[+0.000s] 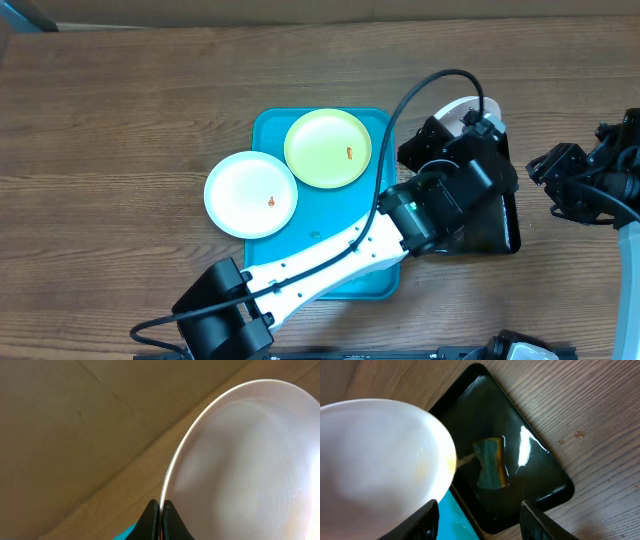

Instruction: Clean dirty plates on tray and stack at the side

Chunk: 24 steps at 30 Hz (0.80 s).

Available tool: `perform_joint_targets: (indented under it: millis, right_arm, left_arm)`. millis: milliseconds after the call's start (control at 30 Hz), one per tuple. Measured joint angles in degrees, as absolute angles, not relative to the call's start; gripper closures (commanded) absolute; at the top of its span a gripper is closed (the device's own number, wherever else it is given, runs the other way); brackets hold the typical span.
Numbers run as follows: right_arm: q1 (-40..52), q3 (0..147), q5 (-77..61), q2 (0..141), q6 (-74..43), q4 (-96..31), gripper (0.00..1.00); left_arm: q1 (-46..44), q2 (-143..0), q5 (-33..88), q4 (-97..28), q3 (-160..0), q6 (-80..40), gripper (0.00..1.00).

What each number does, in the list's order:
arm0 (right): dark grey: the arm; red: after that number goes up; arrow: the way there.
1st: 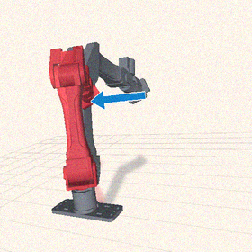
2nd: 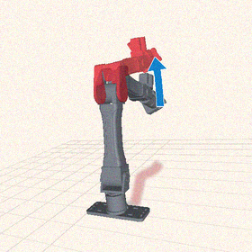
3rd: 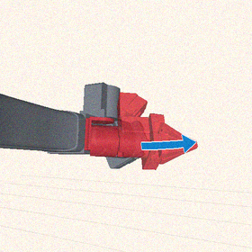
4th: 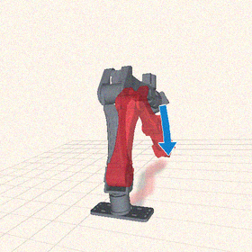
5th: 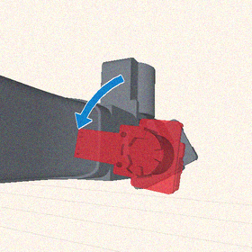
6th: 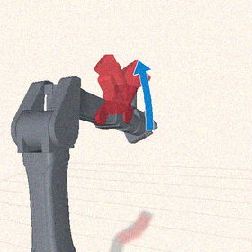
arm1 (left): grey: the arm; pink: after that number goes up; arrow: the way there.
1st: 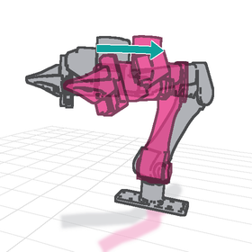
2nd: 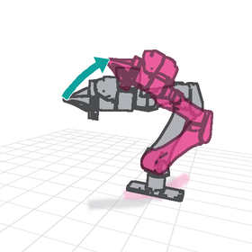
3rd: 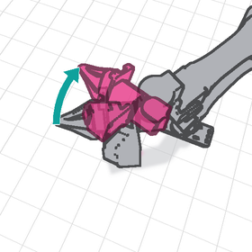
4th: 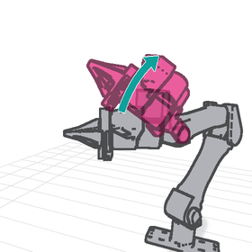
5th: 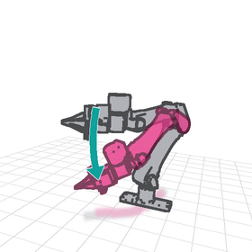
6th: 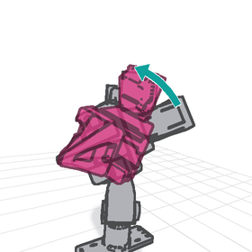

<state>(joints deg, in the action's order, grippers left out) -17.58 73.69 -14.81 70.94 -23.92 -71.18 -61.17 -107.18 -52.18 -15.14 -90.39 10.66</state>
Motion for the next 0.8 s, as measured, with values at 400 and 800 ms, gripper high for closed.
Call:
perform_joint_targets:
  millis: [400, 800]
  right_arm:
    - [-17.58, 73.69, -14.81, 70.94, -23.94, -71.22, 0.46]
    - [-17.58, 73.69, -14.79, 70.94, -23.94, -71.22, 0.46]
  left_arm:
    - [-61.17, -107.18, -54.57, -6.66, -90.39, 21.71, 0.96]
    - [-61.17, -107.18, -52.90, -5.39, -90.39, 29.91, 0.96]
